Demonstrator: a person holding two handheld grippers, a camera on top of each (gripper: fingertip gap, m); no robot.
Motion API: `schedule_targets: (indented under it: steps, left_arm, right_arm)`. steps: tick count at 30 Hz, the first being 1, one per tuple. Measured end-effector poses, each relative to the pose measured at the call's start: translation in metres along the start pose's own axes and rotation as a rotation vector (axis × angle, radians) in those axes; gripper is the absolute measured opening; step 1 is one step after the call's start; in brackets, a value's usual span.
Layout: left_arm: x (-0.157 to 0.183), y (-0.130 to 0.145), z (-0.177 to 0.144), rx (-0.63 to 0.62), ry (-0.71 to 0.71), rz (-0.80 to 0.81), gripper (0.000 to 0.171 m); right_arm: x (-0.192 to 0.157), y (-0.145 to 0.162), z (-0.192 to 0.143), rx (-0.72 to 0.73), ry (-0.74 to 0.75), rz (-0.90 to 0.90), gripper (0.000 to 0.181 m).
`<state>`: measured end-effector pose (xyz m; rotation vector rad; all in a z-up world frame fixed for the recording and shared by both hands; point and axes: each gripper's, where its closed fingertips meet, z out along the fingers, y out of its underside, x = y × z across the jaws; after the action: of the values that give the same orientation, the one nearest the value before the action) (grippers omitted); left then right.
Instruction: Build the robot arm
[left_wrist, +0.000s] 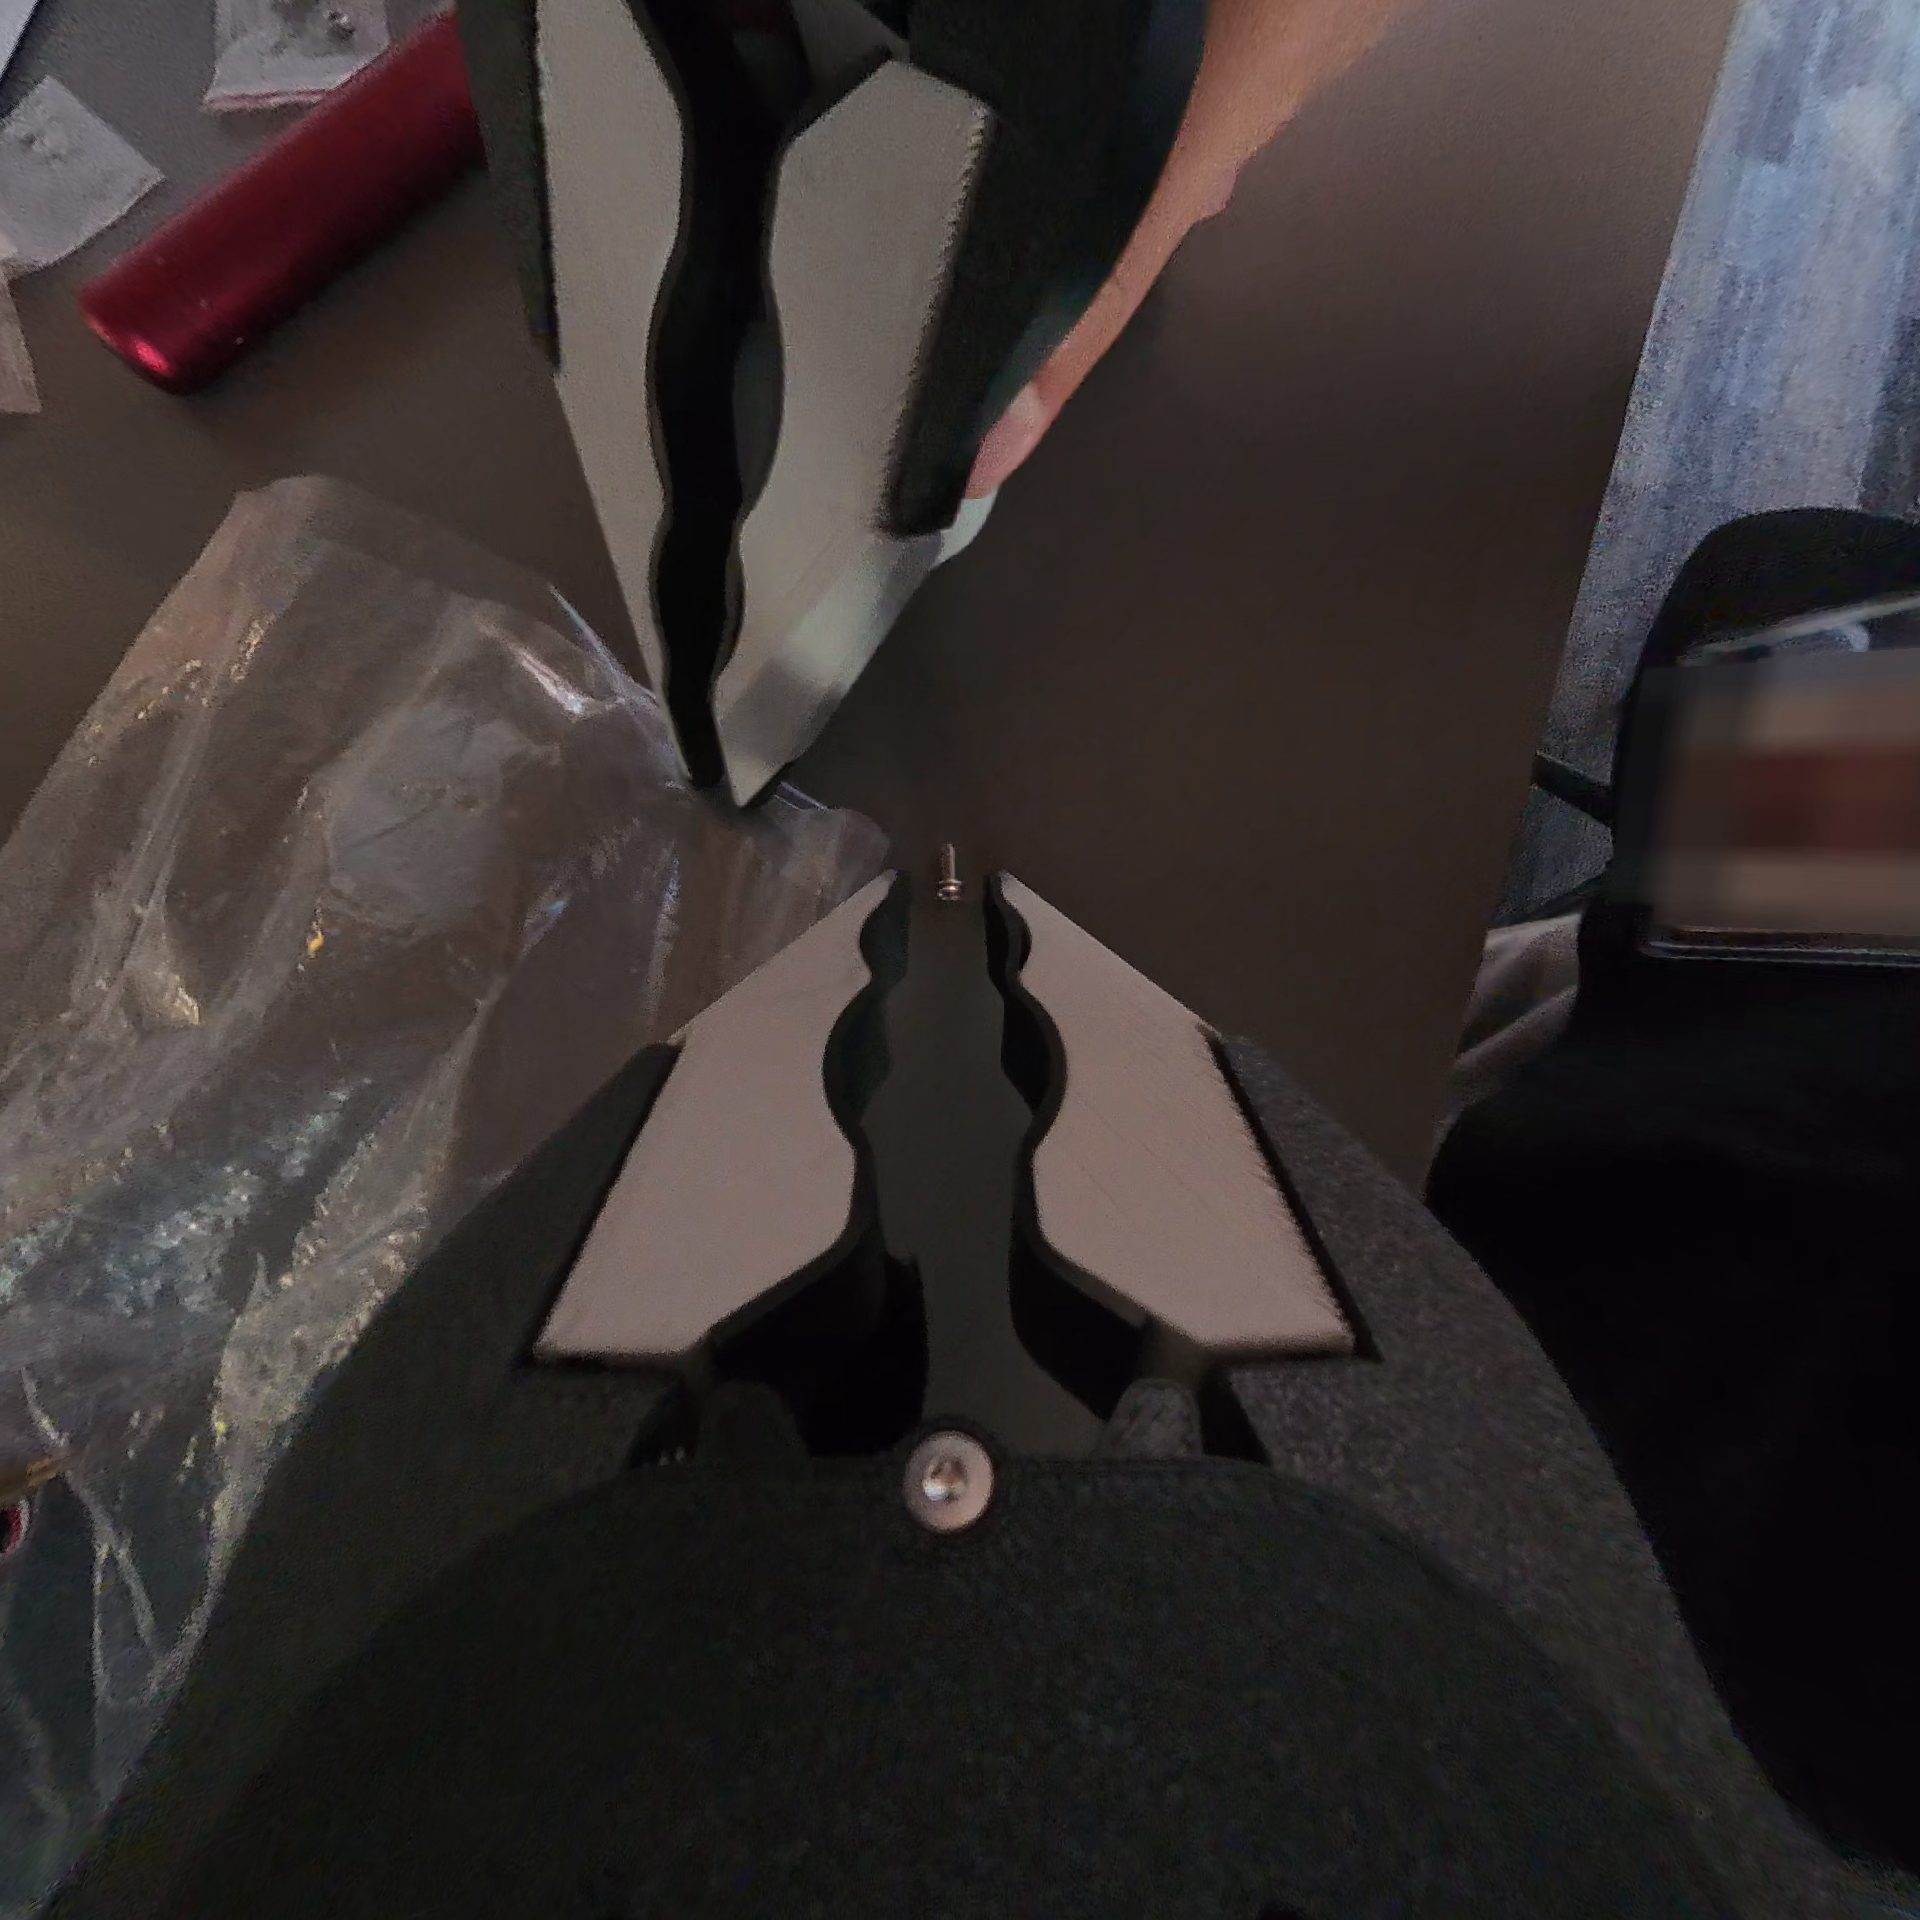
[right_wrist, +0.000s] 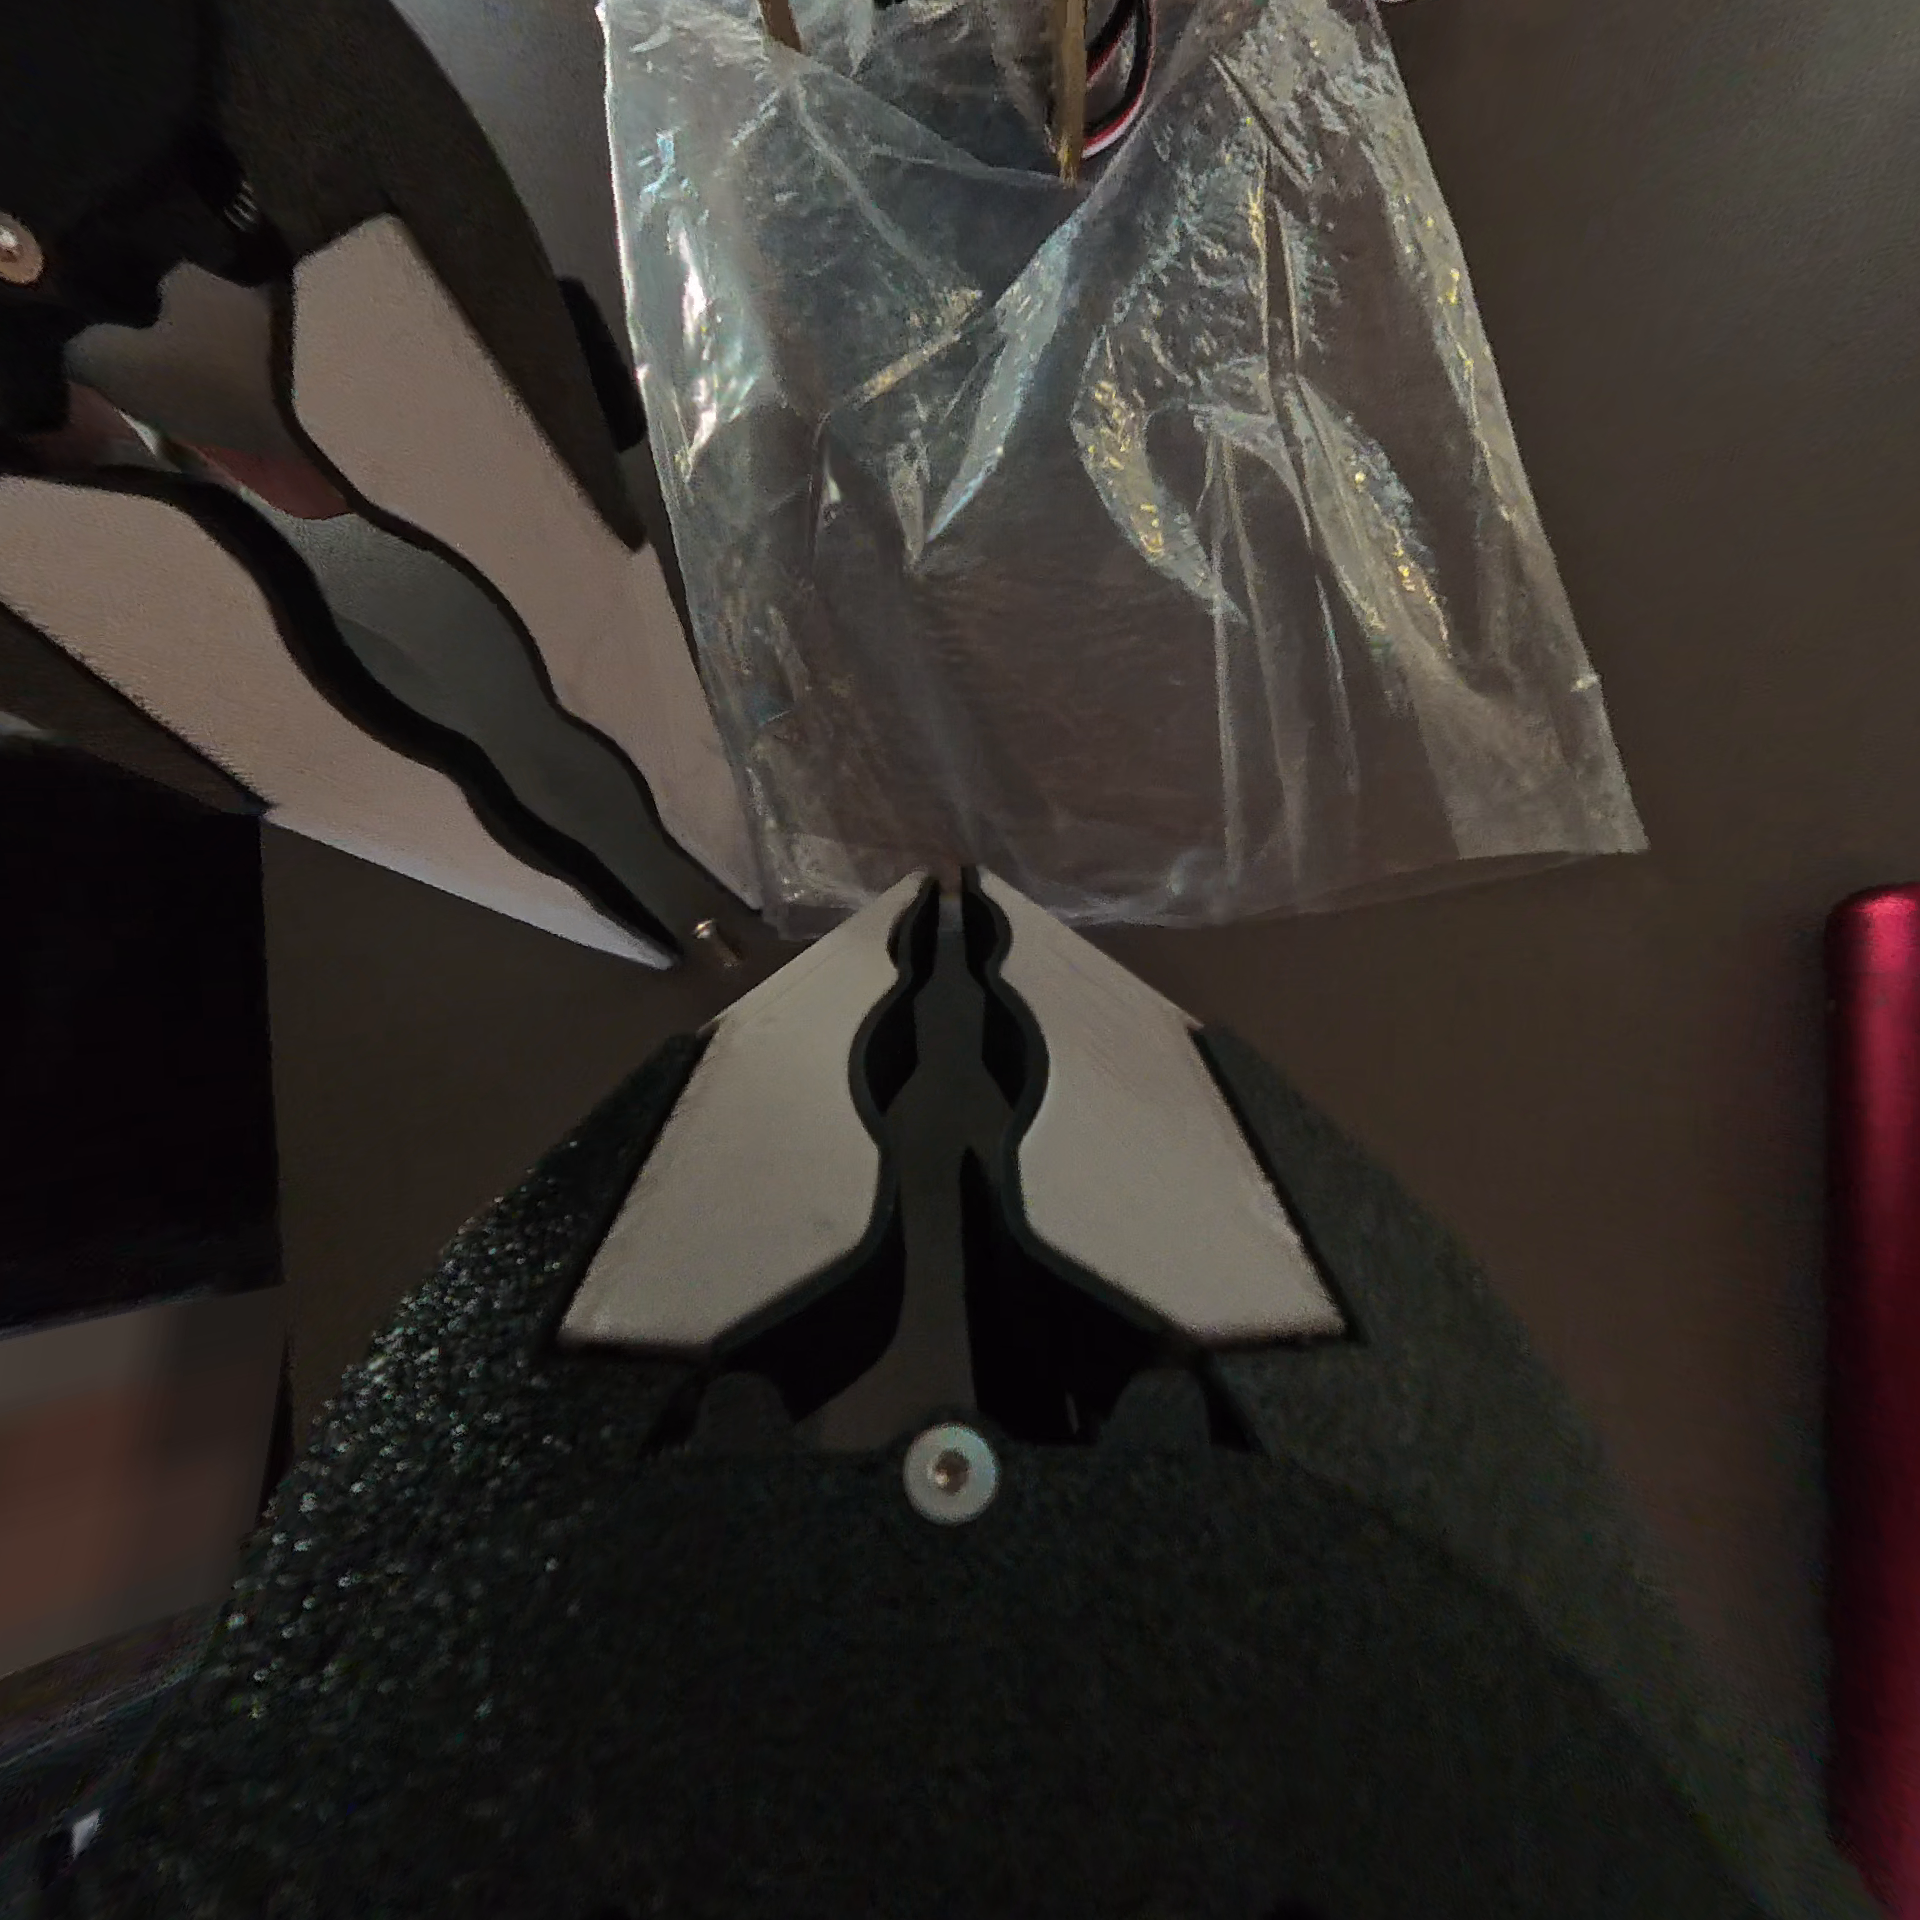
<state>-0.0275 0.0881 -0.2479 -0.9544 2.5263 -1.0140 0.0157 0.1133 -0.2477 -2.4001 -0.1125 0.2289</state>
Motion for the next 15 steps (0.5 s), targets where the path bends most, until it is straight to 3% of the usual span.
schedule_targets:
  steps: [6, 12, 15]
  left_arm:
    - [0.001, -0.001, 0.0, 0.027, 0.013, 0.107, 0.011]
    - [0.003, 0.0, -0.002, 0.043, -0.011, 0.104, 0.009]
    - [0.001, 0.004, -0.006, 0.022, -0.016, 0.094, 0.02]
  right_arm:
    - [-0.017, 0.005, -0.037, 0.135, 0.166, 0.136, 0.005]
    - [-0.037, 0.021, -0.043, 0.134, 0.134, 0.039, 0.01]
    - [-0.046, 0.017, -0.033, 0.11, -0.001, -0.04, 0.018]
